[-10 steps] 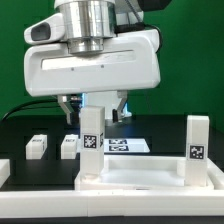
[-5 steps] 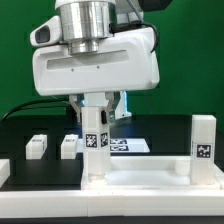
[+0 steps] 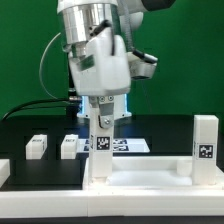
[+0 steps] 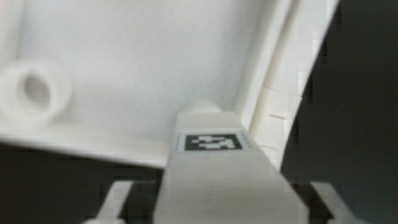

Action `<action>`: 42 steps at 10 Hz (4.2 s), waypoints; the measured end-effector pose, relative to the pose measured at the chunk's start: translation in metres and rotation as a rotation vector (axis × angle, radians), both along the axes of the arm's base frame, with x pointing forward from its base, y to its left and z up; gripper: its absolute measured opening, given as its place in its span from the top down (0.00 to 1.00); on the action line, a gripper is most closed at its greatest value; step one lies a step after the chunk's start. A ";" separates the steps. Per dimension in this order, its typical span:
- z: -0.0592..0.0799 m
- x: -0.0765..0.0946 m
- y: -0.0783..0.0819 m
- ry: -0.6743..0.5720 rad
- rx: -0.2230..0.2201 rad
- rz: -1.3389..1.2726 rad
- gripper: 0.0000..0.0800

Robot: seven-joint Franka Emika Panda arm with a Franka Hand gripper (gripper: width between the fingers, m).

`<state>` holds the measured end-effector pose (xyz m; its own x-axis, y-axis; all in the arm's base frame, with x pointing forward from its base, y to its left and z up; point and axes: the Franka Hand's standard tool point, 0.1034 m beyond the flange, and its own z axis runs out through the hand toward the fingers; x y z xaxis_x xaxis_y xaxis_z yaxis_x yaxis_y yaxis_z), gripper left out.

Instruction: Assemble desk

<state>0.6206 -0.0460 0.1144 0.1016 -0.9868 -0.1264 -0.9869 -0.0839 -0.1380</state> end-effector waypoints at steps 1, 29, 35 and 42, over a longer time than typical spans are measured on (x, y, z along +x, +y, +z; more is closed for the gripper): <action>0.000 0.003 -0.001 -0.004 0.021 -0.066 0.64; -0.009 0.013 0.010 0.061 0.073 -0.258 0.64; -0.007 0.009 0.012 0.037 0.016 0.181 0.23; -0.007 0.008 0.000 -0.038 -0.094 0.974 0.19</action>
Offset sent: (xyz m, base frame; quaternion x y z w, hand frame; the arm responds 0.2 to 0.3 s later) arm 0.0000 0.0000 0.0000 0.0000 0.0000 0.0000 1.0000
